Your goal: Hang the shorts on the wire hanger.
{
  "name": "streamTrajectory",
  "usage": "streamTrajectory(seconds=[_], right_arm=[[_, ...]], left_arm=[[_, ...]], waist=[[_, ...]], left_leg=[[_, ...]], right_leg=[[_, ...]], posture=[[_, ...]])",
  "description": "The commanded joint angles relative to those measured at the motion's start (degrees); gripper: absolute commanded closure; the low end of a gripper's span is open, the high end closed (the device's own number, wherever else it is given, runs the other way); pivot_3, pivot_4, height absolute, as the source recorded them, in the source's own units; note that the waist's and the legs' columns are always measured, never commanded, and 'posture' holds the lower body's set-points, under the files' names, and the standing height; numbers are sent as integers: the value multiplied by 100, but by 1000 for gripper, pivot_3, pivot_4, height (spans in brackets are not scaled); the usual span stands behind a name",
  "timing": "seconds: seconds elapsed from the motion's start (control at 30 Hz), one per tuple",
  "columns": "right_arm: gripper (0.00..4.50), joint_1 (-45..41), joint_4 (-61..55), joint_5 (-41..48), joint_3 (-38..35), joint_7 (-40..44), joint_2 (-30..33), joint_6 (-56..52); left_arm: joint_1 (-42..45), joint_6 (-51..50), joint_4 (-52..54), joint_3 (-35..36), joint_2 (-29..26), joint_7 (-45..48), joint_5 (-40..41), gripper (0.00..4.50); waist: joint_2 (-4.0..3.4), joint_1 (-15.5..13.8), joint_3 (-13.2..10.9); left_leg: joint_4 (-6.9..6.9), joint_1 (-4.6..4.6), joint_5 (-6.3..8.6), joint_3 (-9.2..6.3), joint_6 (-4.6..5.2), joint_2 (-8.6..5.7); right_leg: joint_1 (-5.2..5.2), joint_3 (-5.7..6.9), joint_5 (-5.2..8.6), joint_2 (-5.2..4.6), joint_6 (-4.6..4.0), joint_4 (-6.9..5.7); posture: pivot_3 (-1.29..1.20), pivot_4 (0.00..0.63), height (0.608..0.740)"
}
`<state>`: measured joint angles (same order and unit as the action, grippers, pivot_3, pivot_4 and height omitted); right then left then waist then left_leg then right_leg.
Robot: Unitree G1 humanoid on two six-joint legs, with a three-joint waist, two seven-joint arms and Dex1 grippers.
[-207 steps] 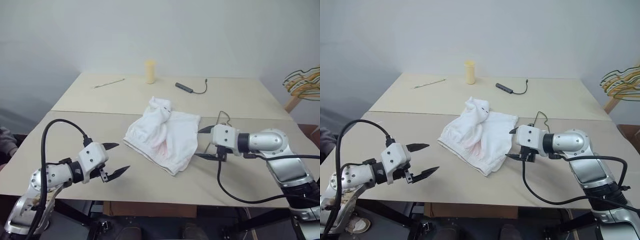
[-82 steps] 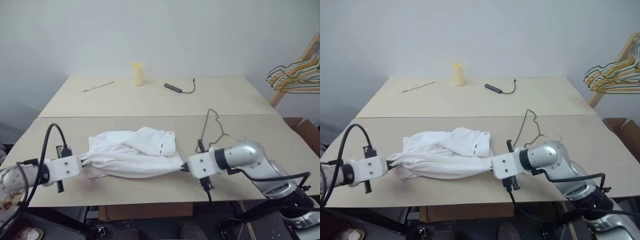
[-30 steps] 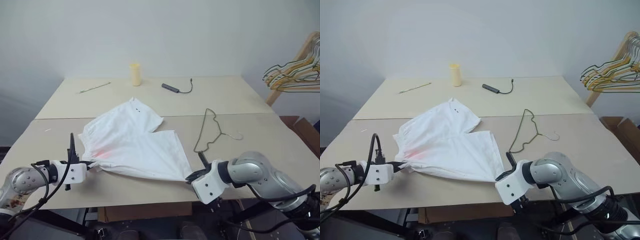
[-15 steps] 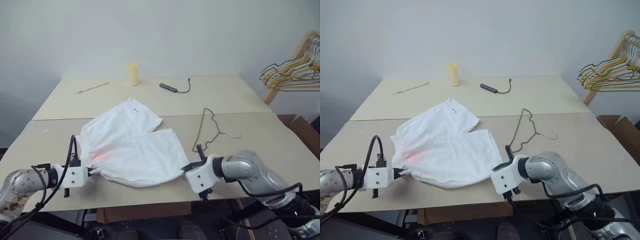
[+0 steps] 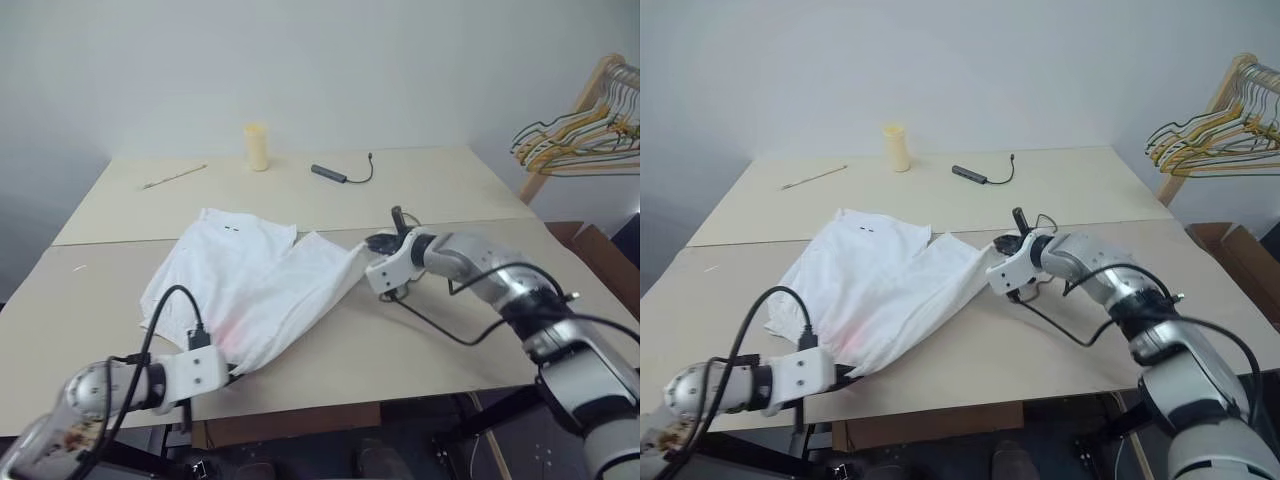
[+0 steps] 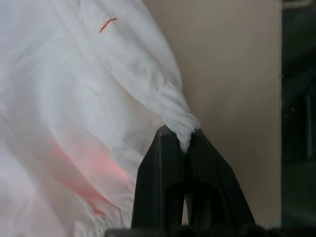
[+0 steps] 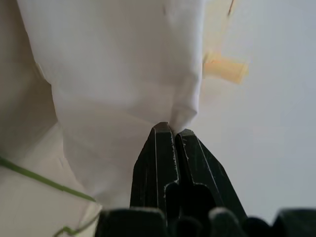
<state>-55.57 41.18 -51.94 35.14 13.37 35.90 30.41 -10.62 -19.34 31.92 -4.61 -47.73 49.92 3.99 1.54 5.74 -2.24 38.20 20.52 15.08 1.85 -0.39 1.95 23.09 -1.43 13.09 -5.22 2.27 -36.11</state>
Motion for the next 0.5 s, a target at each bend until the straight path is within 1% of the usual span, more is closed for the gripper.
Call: streamTrajectory(seconds=[0.03,0.1,0.17,0.2,0.27,0.3,0.33,0.4,0.43,0.5], right_arm=[[4451,-731,1141,-593,329,-1185,-212,118],[4451,-1040,1702,-799,509,-1821,-372,105],[4451,-1261,2167,-926,677,-2287,-522,110],[4451,-1315,2335,-928,721,-2375,-578,150],[4451,-1369,2548,-935,817,-2452,-628,274],[4256,-1370,2619,-917,850,-2389,-630,375],[4008,-1362,2676,-856,841,-2279,-640,428],[3508,-1312,2745,-893,907,-2346,-625,361],[3079,-1295,2789,-947,954,-2388,-612,250],[2432,-1284,2846,-994,997,-2410,-586,134]], left_arm=[[723,-913,327,-681,551,-428,-210,4500],[1163,-1249,278,-1136,923,-621,-432,4500],[1721,-1496,7,-1622,1515,-992,-727,4500],[1907,-1566,-116,-1775,1739,-1152,-851,4500],[2067,-1651,-240,-1905,1944,-1292,-979,4500],[2132,-1625,-330,-1968,2013,-1345,-1042,4500],[2172,-1598,-394,-1997,2051,-1377,-1070,4244],[2227,-1569,-511,-2007,2099,-1393,-1053,3765],[2256,-1472,-581,-2010,2107,-1414,-1075,3414],[2299,-1388,-653,-1996,2141,-1428,-1079,2782]], waist=[[-1,16,0],[0,71,1],[0,112,1],[1,132,2],[4,192,4],[3,227,4],[3,260,4],[2,327,4],[1,359,4],[2,428,4]], left_leg=[[0,-4,0,-1,0,-4],[0,-5,0,-3,1,-5],[0,-4,-1,-7,1,-8],[0,-5,0,-9,1,-10],[0,-6,0,-11,1,-12],[0,-7,1,-16,3,-11],[-4,-12,2,-24,4,-12],[-10,-17,1,-34,5,-13],[-10,-21,1,-35,5,-12],[-10,-23,1,-35,5,-14]], right_leg=[[-3,-4,-2,-2,0,-2],[-3,-11,-6,1,2,-1],[-3,-15,-6,-2,3,-2],[-6,-16,-8,-2,5,1],[-7,-24,-12,-3,10,4],[-5,-30,-12,0,10,4],[-6,-37,-12,0,10,2],[-5,-42,-12,1,10,1],[-5,-46,-12,1,10,0],[-6,-53,-13,0,14,-1]], posture=[[-60,0,740],[-60,0,740],[-64,0,740],[-68,0,740],[-71,0,740],[-71,0,740],[-83,0,740],[-90,0,740],[-95,0,740],[-102,0,740]])
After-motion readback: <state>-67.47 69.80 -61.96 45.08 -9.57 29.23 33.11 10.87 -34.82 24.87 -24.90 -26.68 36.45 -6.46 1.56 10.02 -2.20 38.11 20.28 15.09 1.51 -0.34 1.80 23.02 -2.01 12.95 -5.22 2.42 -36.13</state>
